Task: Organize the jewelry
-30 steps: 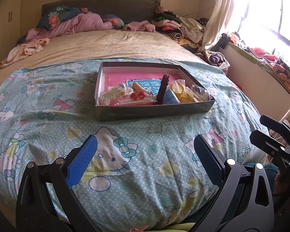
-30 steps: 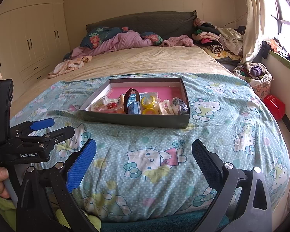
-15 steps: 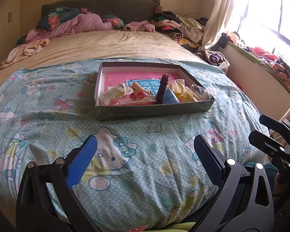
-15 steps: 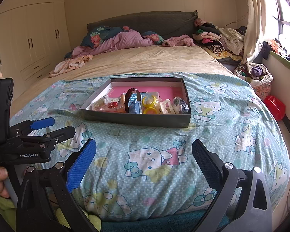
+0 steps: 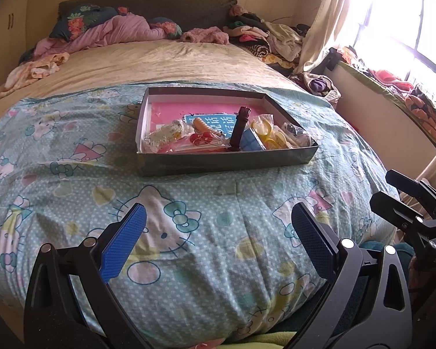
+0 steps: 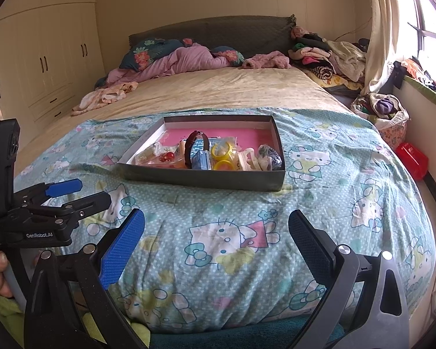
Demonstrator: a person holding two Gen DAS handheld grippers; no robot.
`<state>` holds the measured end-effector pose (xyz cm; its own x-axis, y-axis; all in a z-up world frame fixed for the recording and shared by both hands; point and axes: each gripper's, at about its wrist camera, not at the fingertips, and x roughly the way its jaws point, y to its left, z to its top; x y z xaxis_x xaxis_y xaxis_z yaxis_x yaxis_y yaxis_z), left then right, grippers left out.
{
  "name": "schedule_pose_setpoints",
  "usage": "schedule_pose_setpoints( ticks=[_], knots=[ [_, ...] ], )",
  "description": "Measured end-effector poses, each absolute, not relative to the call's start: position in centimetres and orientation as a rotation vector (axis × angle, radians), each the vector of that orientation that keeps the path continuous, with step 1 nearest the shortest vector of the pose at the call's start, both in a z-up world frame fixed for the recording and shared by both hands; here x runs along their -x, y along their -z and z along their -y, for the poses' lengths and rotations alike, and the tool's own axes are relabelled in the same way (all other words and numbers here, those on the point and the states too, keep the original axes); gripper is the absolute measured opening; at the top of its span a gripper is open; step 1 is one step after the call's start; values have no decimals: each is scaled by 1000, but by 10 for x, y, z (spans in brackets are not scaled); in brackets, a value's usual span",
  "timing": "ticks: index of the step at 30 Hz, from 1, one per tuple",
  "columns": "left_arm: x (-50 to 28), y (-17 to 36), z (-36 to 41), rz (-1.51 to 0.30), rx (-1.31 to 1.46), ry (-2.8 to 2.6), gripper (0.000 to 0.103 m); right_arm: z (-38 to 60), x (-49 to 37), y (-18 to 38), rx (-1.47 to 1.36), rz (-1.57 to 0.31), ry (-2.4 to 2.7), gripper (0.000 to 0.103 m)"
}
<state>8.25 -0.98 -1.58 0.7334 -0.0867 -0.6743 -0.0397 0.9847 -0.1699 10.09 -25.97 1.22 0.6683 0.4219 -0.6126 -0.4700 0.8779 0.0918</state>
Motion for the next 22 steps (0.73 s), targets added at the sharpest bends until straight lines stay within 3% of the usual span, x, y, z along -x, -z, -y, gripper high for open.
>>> schedule_pose_setpoints(
  ticks=[13, 22],
  knots=[
    [-98, 32, -37, -813, 259, -124, 93, 292, -138, -4, 39, -701, -408, 99],
    [-149, 60, -192, -827, 372, -525, 93, 382, -283, 45, 32, -814, -76, 98]
  ],
)
